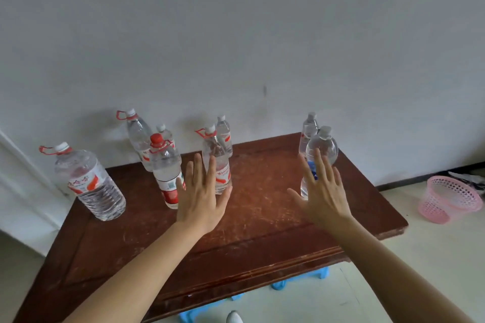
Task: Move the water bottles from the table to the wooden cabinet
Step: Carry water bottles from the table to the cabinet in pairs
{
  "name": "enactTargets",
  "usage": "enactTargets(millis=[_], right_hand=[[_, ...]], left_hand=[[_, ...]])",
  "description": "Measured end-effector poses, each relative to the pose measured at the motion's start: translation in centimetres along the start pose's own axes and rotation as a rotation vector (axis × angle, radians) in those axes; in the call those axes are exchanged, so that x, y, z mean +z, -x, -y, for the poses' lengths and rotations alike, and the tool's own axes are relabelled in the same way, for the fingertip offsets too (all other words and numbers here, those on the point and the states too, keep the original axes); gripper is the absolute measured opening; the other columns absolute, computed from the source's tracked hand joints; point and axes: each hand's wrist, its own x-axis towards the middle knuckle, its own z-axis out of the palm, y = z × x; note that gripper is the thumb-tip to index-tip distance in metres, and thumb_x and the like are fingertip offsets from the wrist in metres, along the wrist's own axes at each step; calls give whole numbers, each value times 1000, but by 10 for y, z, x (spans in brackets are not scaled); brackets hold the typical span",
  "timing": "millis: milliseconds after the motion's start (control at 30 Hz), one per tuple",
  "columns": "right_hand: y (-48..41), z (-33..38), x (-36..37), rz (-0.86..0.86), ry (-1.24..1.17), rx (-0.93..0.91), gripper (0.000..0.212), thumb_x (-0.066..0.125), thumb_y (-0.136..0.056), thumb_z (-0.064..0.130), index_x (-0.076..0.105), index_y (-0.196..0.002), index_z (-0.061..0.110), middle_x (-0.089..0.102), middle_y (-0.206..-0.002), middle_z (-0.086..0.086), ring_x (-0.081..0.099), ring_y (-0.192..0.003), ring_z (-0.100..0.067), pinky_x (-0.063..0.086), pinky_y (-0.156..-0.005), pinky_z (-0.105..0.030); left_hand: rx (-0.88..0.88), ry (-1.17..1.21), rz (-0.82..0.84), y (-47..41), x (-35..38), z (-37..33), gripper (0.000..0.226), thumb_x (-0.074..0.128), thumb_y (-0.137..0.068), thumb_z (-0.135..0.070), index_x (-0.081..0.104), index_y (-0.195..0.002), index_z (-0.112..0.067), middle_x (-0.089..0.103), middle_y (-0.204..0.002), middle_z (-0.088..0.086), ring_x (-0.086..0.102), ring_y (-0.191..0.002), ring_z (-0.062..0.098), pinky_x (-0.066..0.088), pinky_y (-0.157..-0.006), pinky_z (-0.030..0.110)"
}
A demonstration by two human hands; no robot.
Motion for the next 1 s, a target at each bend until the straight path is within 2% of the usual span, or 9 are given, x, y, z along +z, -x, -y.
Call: enactTargets(millis=[167, 233, 367, 467, 600, 667, 733, 867, 1000], right_hand=[[-64, 6, 44, 104, -45, -43, 92, 44, -95, 67, -9, -162, 31, -15, -168, -12, 0, -157, -34, 17, -125, -54], [-102, 8, 52, 121, -61, -51, 93, 44, -95, 68, -10, -161, 32, -18, -168, -10, 1, -157, -34, 18, -125, -54], [-173, -3, 38, 40, -96, -77, 91, 48, -94, 68, -6, -161, 37, -14, -169, -6, 4, -156, -33, 38, -112, -59], [-228, -18, 21, -22, -177, -16, 90, 45, -94, 69, -13, -158, 42, -21, -169, -1, 6, -156, -33, 39, -113, -61], [-264, -37, 8, -70, -210, 95, 87, 45, -94, 69, -1, -161, 38, -10, -171, -4, 15, -155, -36, 32, -116, -58], [-278, -54, 9, -14, -212, 165, 86, 47, -94, 69, 3, -161, 37, -5, -171, -4, 15, -155, -35, 33, -115, -58], [-289, -75, 14, 57, -211, 192, 86, 49, -94, 67, 5, -162, 36, -1, -171, -5, 17, -154, -35, 35, -113, -57], [-304, -120, 31, 162, -162, 148, 86, 51, -95, 64, 7, -162, 34, 2, -171, -7, 18, -153, -32, 33, -115, -53], [-311, -165, 59, 267, -221, 156, 90, 56, -94, 62, 5, -162, 33, 5, -170, -8, 20, -153, -33, 37, -111, -53]], left_hand=[[-10, 21, 32, -51, 47, 23, 82, 10, -95, -72, -15, -158, -26, -10, -165, 14, 8, -153, 39, 21, -117, 65], [-9, 38, 33, -88, 61, 27, 82, 15, -96, -71, -9, -160, -25, -2, -167, 17, 11, -152, 41, 24, -115, 67], [25, 43, 2, -163, 72, 6, 82, 20, -97, -69, -1, -161, -22, -6, -167, 17, 10, -152, 44, 17, -119, 64], [-3, 33, -8, -219, 85, -13, 80, 23, -99, -68, 2, -161, -22, -8, -167, 16, 14, -151, 44, 16, -119, 62], [-57, 30, 15, -255, 108, -18, 88, 42, -94, -63, 7, -160, -17, -1, -167, 20, 11, -152, 43, 21, -116, 66], [-85, 30, 49, -266, 121, -18, 87, 47, -94, -60, 14, -159, -11, 7, -165, 23, 15, -150, 45, 24, -113, 69], [-103, 12, 98, -274, 134, -22, 84, 42, -95, -60, 17, -158, -9, 7, -165, 24, 13, -151, 45, 24, -112, 70], [-117, -8, 77, -279, 153, -44, 85, 36, -96, -62, 11, -160, -13, 2, -166, 21, 5, -153, 40, 19, -117, 65], [-130, -68, 93, -274, 167, -80, 86, 26, -95, -66, 4, -161, -15, -5, -167, 18, -1, -154, 36, 11, -120, 57]])
